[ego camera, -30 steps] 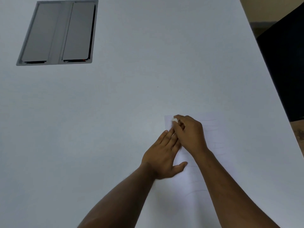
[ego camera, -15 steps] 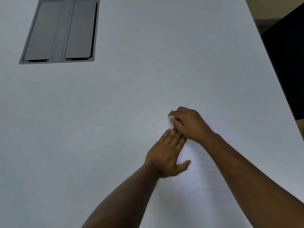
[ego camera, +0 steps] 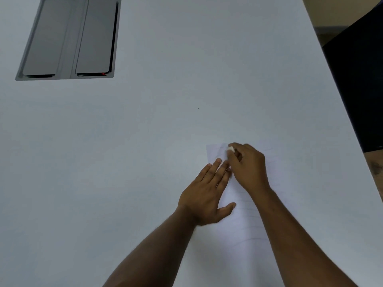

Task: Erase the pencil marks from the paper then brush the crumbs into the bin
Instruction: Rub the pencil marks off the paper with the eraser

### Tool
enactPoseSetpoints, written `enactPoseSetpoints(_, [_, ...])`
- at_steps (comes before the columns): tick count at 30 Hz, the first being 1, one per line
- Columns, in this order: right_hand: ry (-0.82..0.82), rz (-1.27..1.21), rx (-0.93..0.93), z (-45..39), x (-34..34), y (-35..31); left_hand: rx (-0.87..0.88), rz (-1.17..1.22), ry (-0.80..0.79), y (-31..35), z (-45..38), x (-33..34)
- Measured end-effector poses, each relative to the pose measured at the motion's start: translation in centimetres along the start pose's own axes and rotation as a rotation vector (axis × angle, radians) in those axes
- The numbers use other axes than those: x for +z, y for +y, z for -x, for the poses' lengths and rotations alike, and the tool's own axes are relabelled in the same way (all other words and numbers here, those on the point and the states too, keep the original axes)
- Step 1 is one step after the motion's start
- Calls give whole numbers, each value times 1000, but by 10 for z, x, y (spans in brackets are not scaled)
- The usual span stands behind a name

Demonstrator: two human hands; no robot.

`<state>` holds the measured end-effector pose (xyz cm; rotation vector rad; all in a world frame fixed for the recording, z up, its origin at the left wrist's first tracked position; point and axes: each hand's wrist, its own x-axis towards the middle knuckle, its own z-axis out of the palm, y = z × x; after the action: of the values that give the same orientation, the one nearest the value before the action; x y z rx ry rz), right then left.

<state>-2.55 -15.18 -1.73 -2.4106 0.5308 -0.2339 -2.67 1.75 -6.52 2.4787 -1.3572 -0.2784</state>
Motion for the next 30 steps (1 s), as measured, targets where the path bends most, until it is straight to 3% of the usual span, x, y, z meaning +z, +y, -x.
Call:
enactPoseSetpoints(3, [36, -108, 101, 19, 4, 6, 4, 32, 62, -1, 0, -2])
enactPoseSetpoints(8, [-3, -180, 20, 29, -2, 13, -209, 16, 121, -8, -2, -4])
enactPoseSetpoints(11, [-57, -189, -5, 27, -7, 15, -291, -47, 74, -26, 0, -8])
enactPoseSetpoints(16, [-59, -123, -17, 20, 5, 2, -293, -79, -18, -42, 0, -17])
enactPoseSetpoints(23, [-122, 2, -122, 15, 34, -17, -271, -85, 35, -41, 1, -17])
enactPoseSetpoints(28, [67, 120, -21, 4, 31, -12, -290, -87, 24, -39, 0, -16])
enactPoseSetpoints(30, [44, 107, -48, 5, 33, -16, -286, -98, 31, -40, 0, -15])
